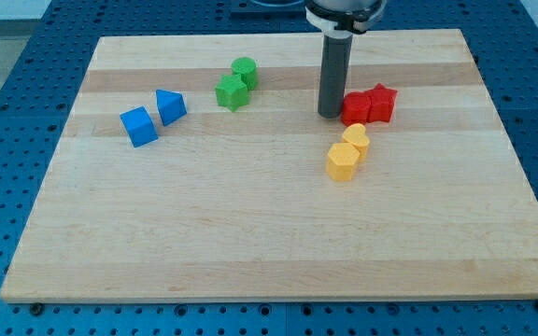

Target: Separate the yellow hexagon and yellow star

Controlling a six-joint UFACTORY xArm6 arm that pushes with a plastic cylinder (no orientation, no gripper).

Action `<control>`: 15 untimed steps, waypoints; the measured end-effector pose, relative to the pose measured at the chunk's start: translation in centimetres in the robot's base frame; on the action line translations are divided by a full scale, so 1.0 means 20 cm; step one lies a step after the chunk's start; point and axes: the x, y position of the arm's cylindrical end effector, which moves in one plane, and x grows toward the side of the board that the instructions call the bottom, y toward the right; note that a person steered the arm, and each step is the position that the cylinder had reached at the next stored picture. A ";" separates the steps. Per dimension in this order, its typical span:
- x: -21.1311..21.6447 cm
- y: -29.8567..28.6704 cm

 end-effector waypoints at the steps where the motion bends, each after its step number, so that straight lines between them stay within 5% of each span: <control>1: 0.00 0.00; 4: 0.13 -0.46; 6: 0.74 -0.77; 7: 0.86 -0.70; 10: 0.78 0.03; 15: 0.49 0.09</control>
